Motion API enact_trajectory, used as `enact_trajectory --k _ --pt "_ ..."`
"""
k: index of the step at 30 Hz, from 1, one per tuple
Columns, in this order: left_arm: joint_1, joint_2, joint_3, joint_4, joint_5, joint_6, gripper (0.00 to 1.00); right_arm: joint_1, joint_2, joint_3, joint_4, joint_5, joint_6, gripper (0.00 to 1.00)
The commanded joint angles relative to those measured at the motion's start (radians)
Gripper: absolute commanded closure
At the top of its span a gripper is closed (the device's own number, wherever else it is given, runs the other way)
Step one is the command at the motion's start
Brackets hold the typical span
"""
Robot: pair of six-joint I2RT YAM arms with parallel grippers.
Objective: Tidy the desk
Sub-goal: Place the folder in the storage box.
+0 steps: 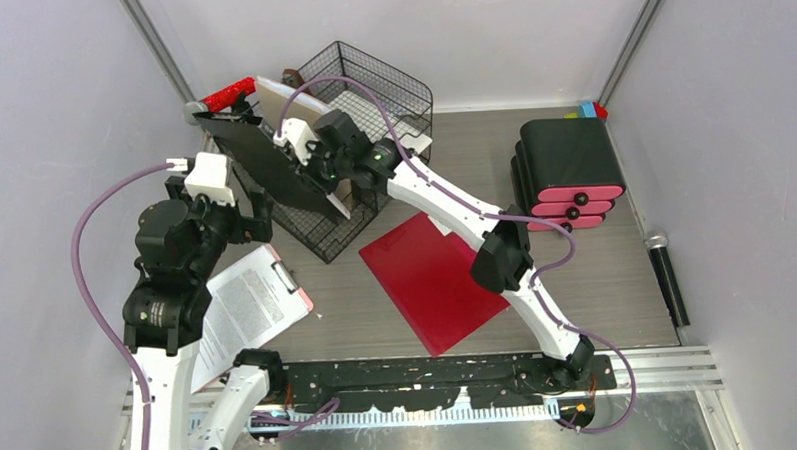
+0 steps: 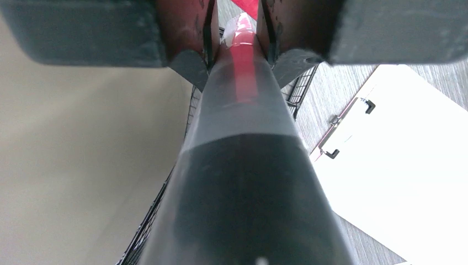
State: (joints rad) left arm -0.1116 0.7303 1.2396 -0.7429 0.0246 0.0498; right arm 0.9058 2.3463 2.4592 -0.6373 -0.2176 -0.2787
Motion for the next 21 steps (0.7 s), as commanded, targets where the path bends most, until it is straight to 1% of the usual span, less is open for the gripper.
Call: enact_trajectory --k 1,2,4,9,11,14,18,21 --pt "0.004 -0.011 0.019 0.006 -0.015 0.019 0.00 -0.002 -0.002 0.050 0.045 0.006 -0.001 0.82" --pt "0.004 -0.012 0.017 0.007 -0.015 0.018 0.00 -0.002 -0.003 0.050 0.051 0.005 0.003 0.89" --pt "0.003 -0.015 0.015 0.009 -0.016 0.018 0.00 -0.002 -0.006 0.047 0.063 0.004 0.016 0.98" --pt "0.004 -0.016 0.020 0.006 -0.016 0.018 0.00 -0.002 -0.031 0.027 0.128 0.007 0.063 1.00" --pt "0.004 -0.015 0.022 0.008 -0.014 0.017 0.00 -0.002 -0.076 -0.020 0.200 0.007 0.087 1.00" --pt "0.004 -0.010 0.030 0.009 -0.011 0.012 0.00 -0.002 -0.126 -0.125 0.376 0.009 0.142 1.00" --pt "0.004 -0.004 0.039 0.013 -0.011 0.008 0.00 -0.002 -0.132 -0.087 0.420 0.041 0.214 1.00" --pt "0.004 0.000 0.047 0.015 -0.007 0.005 0.00 -0.002 -0.141 -0.078 0.440 0.071 0.228 1.00"
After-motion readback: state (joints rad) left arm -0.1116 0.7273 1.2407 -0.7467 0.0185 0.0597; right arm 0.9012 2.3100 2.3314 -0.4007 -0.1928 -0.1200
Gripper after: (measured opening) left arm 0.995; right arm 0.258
